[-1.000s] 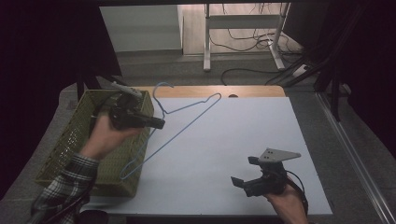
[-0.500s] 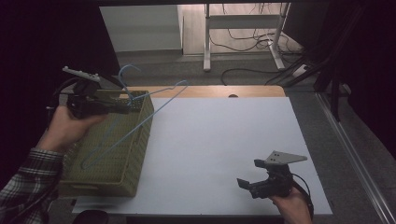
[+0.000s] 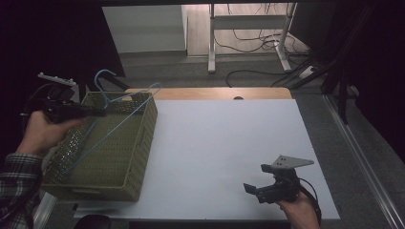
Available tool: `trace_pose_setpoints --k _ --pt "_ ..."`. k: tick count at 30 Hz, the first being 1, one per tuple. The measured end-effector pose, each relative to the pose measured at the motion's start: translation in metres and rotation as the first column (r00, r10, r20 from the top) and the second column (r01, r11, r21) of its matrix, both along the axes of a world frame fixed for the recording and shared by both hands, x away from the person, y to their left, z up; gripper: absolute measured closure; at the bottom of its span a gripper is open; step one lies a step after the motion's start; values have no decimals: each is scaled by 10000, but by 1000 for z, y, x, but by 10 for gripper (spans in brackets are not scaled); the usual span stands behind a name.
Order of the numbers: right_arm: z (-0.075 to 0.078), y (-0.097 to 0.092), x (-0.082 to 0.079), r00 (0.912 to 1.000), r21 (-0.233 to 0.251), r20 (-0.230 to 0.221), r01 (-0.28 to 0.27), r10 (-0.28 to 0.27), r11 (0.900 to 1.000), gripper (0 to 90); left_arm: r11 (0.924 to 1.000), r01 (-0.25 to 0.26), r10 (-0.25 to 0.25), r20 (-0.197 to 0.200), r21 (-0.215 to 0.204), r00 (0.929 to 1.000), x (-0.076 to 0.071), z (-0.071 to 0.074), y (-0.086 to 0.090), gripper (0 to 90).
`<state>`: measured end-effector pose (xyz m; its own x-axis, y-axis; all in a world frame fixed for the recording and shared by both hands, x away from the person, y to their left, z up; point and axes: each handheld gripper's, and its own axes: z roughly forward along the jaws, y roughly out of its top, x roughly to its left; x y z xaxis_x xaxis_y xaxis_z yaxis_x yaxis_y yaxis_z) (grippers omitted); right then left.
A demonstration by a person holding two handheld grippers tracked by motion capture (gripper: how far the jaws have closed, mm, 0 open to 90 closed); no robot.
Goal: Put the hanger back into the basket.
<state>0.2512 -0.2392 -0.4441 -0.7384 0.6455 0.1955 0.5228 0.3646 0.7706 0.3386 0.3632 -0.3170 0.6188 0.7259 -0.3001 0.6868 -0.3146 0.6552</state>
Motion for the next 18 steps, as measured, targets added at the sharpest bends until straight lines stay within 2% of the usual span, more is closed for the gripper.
trace_pose_setpoints --k 9,18 --pt "-3 -2 1 10000 -79 -82 45 -45 10000 21 9990 -457 457 -139 15 9989 1 -20 28 875" --pt "-6 0 1 9998 -156 -181 -36 33 9999 21 9981 -615 612 -410 -44 9973 3 -44 42 875"
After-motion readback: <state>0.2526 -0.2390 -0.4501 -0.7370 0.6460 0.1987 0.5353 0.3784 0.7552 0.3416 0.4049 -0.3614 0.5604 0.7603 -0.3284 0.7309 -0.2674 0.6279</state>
